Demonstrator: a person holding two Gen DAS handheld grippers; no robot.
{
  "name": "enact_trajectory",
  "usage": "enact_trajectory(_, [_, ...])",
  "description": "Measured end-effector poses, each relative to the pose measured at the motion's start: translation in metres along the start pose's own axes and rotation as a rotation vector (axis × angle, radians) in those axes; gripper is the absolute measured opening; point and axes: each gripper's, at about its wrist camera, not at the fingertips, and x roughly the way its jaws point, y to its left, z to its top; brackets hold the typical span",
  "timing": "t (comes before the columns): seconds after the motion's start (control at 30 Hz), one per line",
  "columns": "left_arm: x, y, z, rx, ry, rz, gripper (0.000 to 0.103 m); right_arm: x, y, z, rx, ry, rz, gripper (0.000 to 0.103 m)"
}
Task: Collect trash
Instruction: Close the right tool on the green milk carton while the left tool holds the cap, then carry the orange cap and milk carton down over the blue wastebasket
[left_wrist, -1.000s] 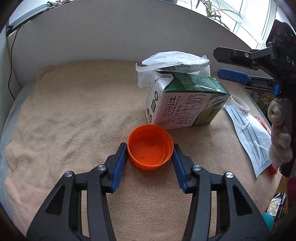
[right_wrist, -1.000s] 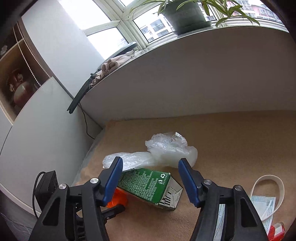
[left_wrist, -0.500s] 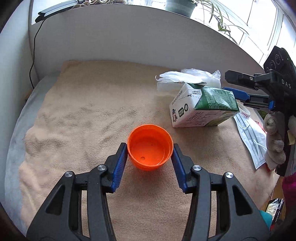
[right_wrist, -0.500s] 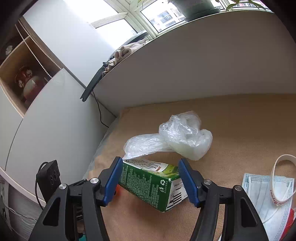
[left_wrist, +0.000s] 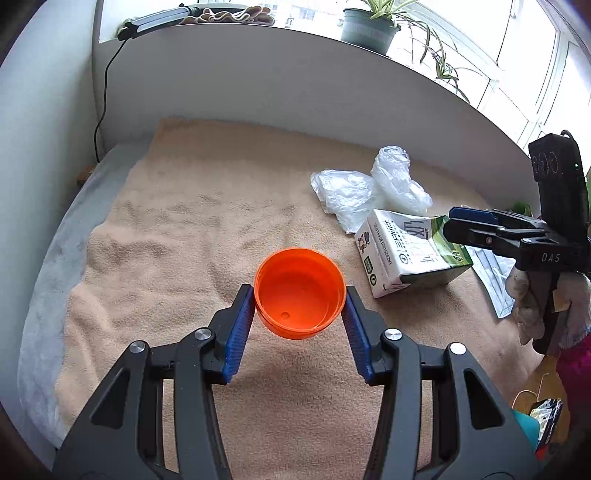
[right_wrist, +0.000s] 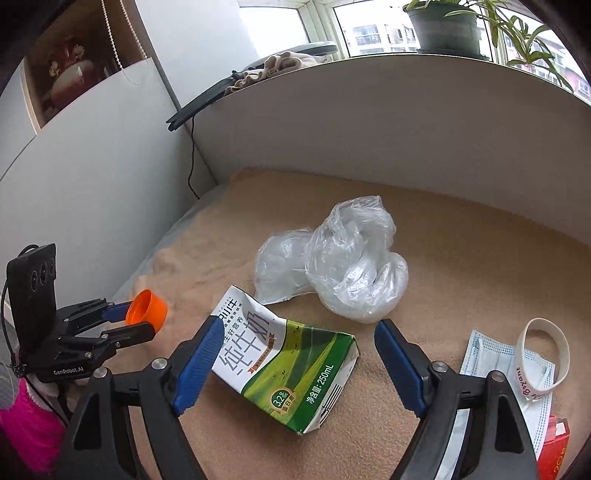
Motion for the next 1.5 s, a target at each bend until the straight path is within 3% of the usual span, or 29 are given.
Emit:
enact_trajectory(0.13, [-0.003,-0.002,-0.003,-0.005,-0.002,-0.001,0.049,0.011,-0.005,0.01,0.044,-0.008,0.068,0.085])
enact_trajectory(0.27, [-0.008,-0.003,-0.007,-0.008,-0.003,-0.001,0.049,0.017,-0.003,0.006,0.069,0.044,0.122,0.081])
enact_trajectory(0.53, [-0.023,0.0,-0.02,-0.009,-0.014,0.01,0.049,-0.007,0.042,-0.031,-0.075,0.153,0.231,0.08])
enact_trajectory(0.73, [-0.027,0.005,-0.037,-0.026,-0.005,0.02,0.049,-0.001,0.078,-0.04,-0.221,0.144,-0.007,0.086])
enact_trajectory(1.07, [-0.012,0.003,-0.06,-0.011,0.029,0.066,0.049,0.044,0.104,-0.045,-0.296,0.161,-0.18,0.086])
enact_trajectory(1.17, [-0.014,0.004,-0.061,-0.018,0.018,0.069,0.049,0.049,0.105,-0.047,-0.292,0.162,-0.194,0.069])
enact_trajectory(1.5, [-0.032,-0.001,-0.072,-0.019,-0.013,0.073,0.049,0.018,0.118,-0.075,-0.255,0.074,-0.242,0.067])
